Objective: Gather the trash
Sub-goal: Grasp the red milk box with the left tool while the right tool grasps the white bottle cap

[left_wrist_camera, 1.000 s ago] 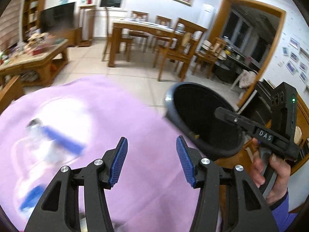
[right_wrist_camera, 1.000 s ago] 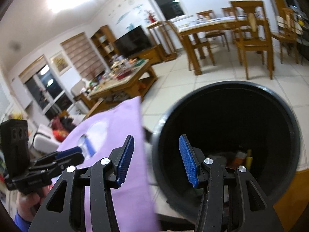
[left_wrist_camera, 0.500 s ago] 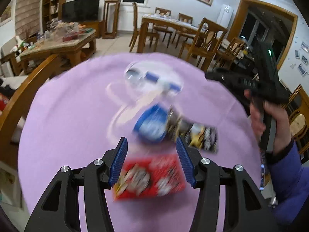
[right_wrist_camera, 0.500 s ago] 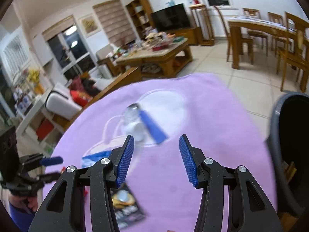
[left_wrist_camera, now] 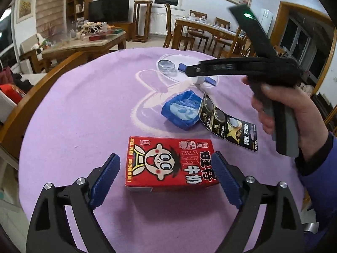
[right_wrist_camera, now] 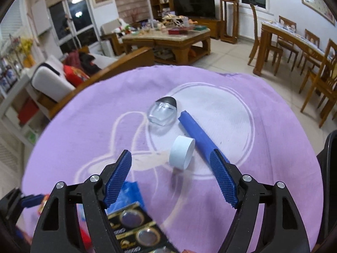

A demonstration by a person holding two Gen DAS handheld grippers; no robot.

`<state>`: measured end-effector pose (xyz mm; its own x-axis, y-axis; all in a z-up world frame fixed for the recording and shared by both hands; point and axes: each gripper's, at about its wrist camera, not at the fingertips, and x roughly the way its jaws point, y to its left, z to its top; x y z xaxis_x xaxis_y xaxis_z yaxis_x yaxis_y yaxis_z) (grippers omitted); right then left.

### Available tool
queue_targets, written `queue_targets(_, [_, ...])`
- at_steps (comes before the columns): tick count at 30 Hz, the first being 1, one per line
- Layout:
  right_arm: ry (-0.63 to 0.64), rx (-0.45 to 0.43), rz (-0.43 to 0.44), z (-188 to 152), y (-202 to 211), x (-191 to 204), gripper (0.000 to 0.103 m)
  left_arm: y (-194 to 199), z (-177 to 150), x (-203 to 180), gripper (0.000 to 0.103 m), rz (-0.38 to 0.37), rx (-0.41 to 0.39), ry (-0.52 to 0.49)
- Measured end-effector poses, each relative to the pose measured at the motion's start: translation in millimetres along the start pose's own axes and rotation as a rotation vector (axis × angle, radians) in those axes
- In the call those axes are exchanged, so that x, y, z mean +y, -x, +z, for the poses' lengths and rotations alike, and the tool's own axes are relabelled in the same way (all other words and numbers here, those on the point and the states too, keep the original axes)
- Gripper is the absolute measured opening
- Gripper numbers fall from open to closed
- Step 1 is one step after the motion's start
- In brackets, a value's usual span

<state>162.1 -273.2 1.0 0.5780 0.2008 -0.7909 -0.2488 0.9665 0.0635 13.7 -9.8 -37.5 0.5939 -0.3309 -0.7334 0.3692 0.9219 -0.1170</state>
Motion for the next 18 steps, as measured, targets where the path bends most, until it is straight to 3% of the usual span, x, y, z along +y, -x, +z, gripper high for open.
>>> queue_targets(1, [0.002, 0.006, -0.004, 0.4, -5.7, 0.4, 0.074, 1.2, -0.1, -2.9, 0.088, 0.024, -0.005, -0.007])
queue_targets(6, [0.017, 0.045, -0.002, -3.3, -25.5, -3.0, 0.042, -2.6, -0.4, -6.9, 0.090, 0.003, 0.020, -0.004])
queue_targets(9, [0.021, 0.040, 0.006, -5.5, -25.9, -4.7, 0.033, -5.6, -0.2, -7.7, 0.095, 0.002, 0.038, -0.002])
queue_targets(15, [0.002, 0.025, 0.053, -9.5, -17.2, -12.2, 0.027, -11.3, -6.1, -16.5, 0.096, 0.002, 0.091, -0.040])
queue_targets(18, [-0.005, 0.014, 0.079, -12.5, -9.3, -16.1, 0.021, -3.9, -5.8, -16.4, 0.096, -0.006, 0.055, -0.046])
